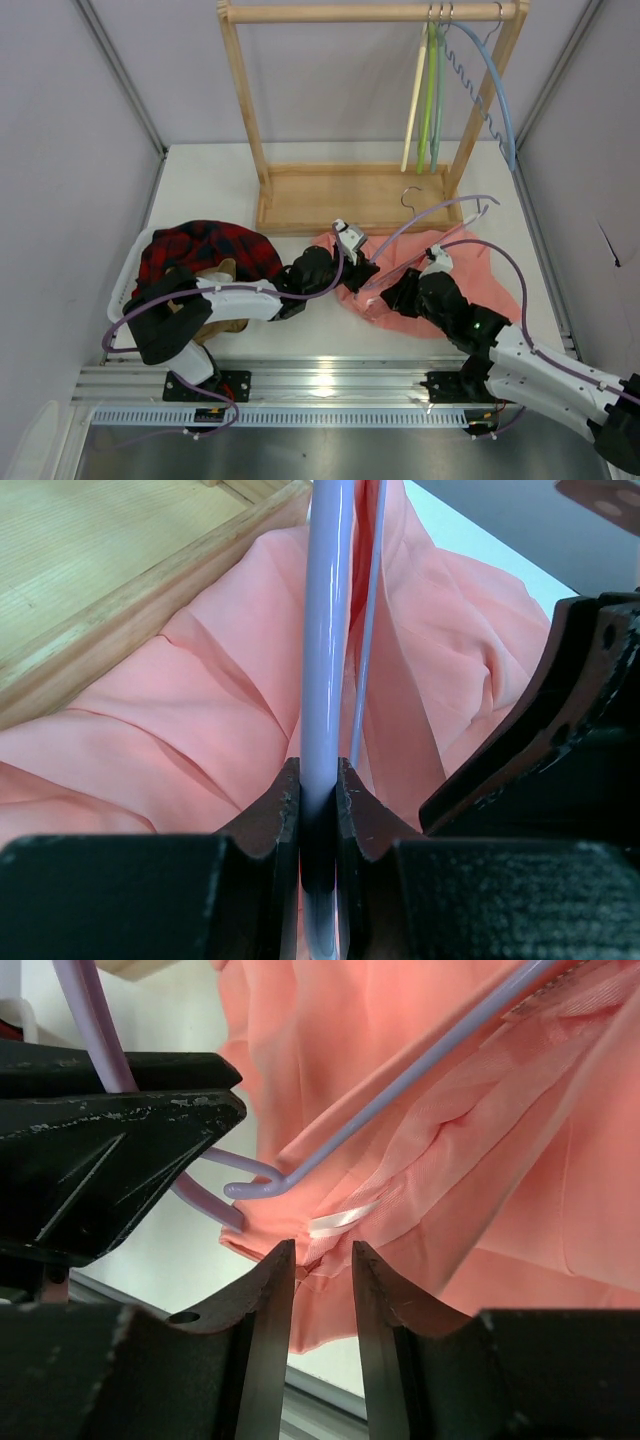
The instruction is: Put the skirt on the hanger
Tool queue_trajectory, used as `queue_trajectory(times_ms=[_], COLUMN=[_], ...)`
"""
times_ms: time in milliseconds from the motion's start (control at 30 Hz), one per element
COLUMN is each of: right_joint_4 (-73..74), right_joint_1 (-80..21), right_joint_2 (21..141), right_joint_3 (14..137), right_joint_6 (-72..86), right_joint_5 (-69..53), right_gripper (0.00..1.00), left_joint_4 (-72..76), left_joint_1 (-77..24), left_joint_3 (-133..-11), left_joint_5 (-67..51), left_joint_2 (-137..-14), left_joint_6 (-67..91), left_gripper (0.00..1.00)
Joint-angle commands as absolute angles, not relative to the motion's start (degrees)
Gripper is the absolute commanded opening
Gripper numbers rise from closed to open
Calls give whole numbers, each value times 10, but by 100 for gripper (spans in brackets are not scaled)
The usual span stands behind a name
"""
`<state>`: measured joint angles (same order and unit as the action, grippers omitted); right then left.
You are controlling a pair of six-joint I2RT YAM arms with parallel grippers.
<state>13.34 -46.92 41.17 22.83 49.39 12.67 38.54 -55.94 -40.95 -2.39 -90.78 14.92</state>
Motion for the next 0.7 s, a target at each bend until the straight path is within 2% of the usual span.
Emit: queue_trajectory(times_ms=[0, 267, 400, 533, 667], right_joint_4=[75, 7, 7, -18, -61], right_joint_1=[-480, -490, -495, -499, -504], right_joint_2=[435, 533, 541, 541, 540], right_joint_3=[232, 212, 210, 200, 177], right_joint_6=[470, 485, 490, 501, 523], right_joint_5=[150, 150, 165, 190, 213], right_gripper=[35, 38, 39, 47, 48], left_joint_4=[436, 425, 425, 427, 431], left_joint_1=[-555, -556, -555, -555, -556], left_joint_3=[-406, -402, -403, -404, -403], left_joint_5=[-41, -36, -36, -38, -33], left_joint_2=[-890, -881, -879, -883, -887], left_joint_6=[143, 136, 134, 133, 137], left_gripper=[0, 0, 0, 0, 0])
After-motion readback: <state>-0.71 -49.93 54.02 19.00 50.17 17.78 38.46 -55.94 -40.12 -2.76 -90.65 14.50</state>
